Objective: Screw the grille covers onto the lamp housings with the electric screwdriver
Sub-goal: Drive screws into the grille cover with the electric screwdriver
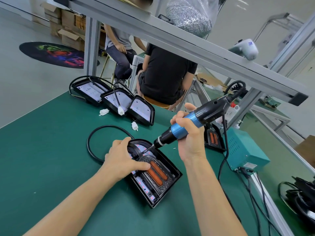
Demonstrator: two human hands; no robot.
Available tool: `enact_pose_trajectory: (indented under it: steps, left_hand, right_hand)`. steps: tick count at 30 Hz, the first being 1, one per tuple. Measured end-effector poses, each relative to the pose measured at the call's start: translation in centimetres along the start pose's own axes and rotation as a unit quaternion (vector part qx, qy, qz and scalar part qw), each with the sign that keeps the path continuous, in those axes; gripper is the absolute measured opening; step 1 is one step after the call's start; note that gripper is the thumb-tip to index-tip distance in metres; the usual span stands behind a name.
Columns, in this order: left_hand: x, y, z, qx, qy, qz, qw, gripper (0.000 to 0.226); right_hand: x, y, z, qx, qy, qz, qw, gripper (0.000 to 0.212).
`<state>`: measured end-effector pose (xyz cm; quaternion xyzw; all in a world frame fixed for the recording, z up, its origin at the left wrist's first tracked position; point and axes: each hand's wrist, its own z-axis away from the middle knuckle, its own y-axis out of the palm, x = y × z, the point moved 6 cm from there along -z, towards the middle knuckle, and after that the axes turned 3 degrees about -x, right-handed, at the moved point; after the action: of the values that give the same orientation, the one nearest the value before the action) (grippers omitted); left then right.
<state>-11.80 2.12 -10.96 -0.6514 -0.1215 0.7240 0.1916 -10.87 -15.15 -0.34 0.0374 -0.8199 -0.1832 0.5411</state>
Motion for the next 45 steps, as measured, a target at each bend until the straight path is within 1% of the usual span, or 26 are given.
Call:
enact_pose_trajectory:
  steps: [3, 6, 8, 13, 15, 18, 24, 28, 33, 35, 42, 45]
  left_hand:
    - [-0.3, 0.1, 0.1, 0.0, 0.01, -0.003, 1.0, 0.122]
    - [-0.3, 0.0, 0.1, -0.004, 0.021, -0.012, 1.0, 0.112]
    - [-0.3, 0.0, 0.0, -0.003, 0.027, -0.023, 0.999, 0.11]
    - [-0.4, 0.1, -0.2, -0.005, 0.028, -0.039, 0.999, 0.11]
    - [-0.2, 0.2, -0.2, 0.0, 0.019, -0.032, 0.999, 0.112]
    - [0.1, 0.2, 0.0, 0.003, 0.009, -0.014, 1.0, 0.116]
    - [0.1, 0.1, -0.1, -0.003, 0.004, 0.002, 1.0, 0.113]
    - [0.2, 0.2, -0.1, -0.002, 0.001, 0.004, 1.0, 0.114]
    - [0.1, 0.3, -0.1, 0.0, 0.003, 0.012, 1.0, 0.114]
    - [0.1, 0.3, -0.1, 0.002, 0.002, 0.012, 1.0, 0.114]
    - [0.2, 0.3, -0.3, 0.001, -0.002, 0.003, 1.0, 0.111]
    - [0.3, 0.4, -0.5, 0.003, -0.002, 0.003, 1.0, 0.114]
  right_hand:
    - [0.0, 0.2, 0.1, -0.037, -0.023, -0.009, 0.999, 0.041]
    - [0.0, 0.5, 0.2, -0.052, -0.046, -0.007, 0.998, 0.041]
    - [0.2, 0.8, 0.1, -0.042, -0.053, -0.005, 0.998, 0.041]
    - [0.2, 2.7, -0.1, 0.056, -0.043, 0.013, 0.997, 0.039]
    - [0.0, 3.1, -0.1, 0.07, -0.036, 0.021, 0.997, 0.04]
    - [-0.2, 2.7, -0.3, 0.052, -0.028, 0.024, 0.998, 0.041]
    - [-0.3, 1.9, 0.0, 0.022, -0.026, 0.032, 0.999, 0.04]
    - [-0.3, 2.0, 0.0, 0.015, -0.027, 0.026, 0.999, 0.032]
    - [-0.3, 1.7, 0.2, 0.004, -0.026, 0.033, 0.999, 0.03]
    - [-0.3, 1.7, 0.3, 0.013, -0.024, 0.042, 0.999, 0.031]
    - [-0.2, 2.7, 0.7, 0.091, -0.026, 0.057, 0.994, 0.033]
    - [-0.3, 2.7, 0.9, 0.092, -0.024, 0.046, 0.994, 0.033]
